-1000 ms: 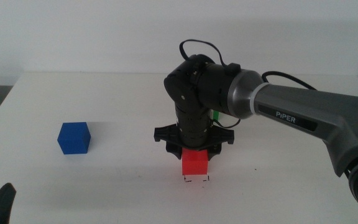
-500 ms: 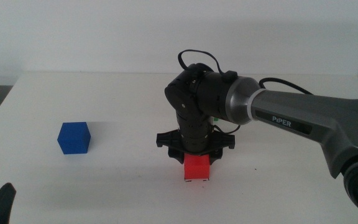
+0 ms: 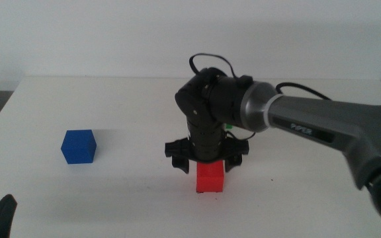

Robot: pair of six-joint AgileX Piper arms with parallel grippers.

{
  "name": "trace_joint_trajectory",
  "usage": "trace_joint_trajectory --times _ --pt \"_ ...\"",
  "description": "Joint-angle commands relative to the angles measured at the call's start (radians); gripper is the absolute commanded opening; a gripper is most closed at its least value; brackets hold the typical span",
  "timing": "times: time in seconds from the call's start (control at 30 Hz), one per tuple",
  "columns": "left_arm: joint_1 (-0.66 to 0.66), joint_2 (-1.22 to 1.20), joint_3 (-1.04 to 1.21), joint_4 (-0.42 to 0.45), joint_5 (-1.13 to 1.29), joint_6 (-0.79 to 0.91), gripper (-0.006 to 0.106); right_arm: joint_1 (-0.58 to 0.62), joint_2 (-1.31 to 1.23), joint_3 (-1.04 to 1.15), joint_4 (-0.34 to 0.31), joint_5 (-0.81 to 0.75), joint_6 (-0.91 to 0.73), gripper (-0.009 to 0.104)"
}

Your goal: Stack red cubes first, then green, then blue cubes in a specific spot.

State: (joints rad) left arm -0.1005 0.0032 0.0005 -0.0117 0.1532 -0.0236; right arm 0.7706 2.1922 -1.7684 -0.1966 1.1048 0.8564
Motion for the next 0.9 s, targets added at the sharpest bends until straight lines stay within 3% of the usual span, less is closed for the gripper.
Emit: trace_joint_trajectory --times 0.0,0.27,0.5,0.73,0.87 --pt "0.003 -0.003 -0.001 -0.003 -0.008 0.001 0.091 0.016 -0.073 0.001 -0.014 -0.001 -0.063 0.085" --pt "0.003 -0.003 -0.001 -0.003 -0.008 0.001 0.091 -0.053 -0.192 -0.148 0.049 0.061 -0.296 0.085" --pt "0.003 -0.003 -0.001 -0.003 -0.008 0.001 0.091 -0.198 -0.039 -0.370 0.003 0.116 -0.368 0.085" --pt "0.003 -0.003 -0.001 -0.003 -0.008 0.001 0.091 -0.213 0.177 -0.639 -0.015 0.116 -0.406 0.085" --pt "0.003 -0.003 -0.001 -0.003 -0.008 0.001 0.091 -0.222 0.250 -0.685 -0.015 0.116 -0.406 0.085"
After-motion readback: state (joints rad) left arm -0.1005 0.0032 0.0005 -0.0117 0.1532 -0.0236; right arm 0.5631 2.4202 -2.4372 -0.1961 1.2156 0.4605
